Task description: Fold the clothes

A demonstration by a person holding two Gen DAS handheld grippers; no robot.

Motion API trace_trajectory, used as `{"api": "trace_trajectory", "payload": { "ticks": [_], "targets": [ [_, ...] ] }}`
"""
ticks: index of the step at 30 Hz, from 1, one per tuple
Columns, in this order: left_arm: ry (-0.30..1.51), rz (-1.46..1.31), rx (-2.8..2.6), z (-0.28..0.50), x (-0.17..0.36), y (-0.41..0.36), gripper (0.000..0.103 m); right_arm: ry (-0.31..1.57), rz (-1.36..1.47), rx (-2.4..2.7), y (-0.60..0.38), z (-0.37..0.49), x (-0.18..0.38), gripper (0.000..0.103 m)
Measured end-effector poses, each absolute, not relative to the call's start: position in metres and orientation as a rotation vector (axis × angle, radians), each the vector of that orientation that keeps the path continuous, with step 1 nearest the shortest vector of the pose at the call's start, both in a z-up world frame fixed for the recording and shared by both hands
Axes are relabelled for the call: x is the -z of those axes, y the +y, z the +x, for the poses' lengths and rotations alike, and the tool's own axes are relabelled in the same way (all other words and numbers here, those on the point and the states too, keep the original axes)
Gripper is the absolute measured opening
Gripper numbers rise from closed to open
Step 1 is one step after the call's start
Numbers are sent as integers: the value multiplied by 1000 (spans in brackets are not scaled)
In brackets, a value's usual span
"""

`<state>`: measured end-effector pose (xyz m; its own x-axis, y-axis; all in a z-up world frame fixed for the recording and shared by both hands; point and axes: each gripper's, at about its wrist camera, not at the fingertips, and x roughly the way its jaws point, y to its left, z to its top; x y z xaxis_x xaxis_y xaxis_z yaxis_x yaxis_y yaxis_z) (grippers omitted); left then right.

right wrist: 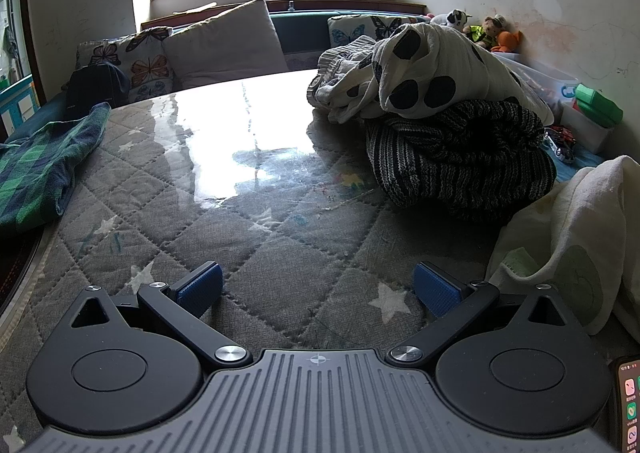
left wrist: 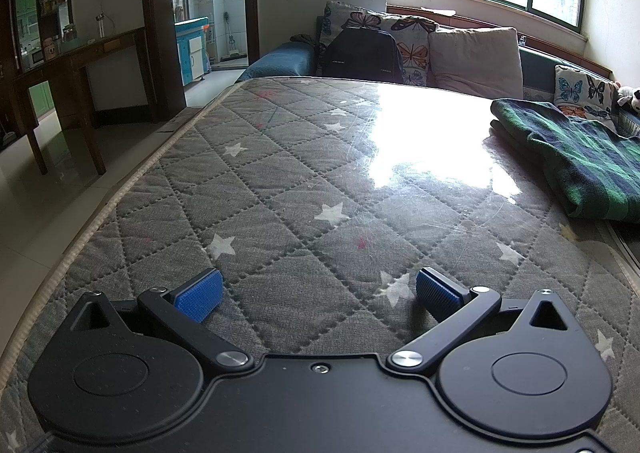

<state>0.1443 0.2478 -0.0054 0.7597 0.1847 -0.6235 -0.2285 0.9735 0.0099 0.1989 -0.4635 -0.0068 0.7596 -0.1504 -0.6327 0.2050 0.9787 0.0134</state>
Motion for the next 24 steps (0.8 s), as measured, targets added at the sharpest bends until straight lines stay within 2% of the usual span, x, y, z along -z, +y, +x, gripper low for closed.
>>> {"api": "trace_trajectory", "payload": {
  "ticks": [24],
  "targets": [
    [671, -68, -225, 144, 5, 247, 103, 681, 84, 194, -463, 199, 7, 103]
  ]
}}
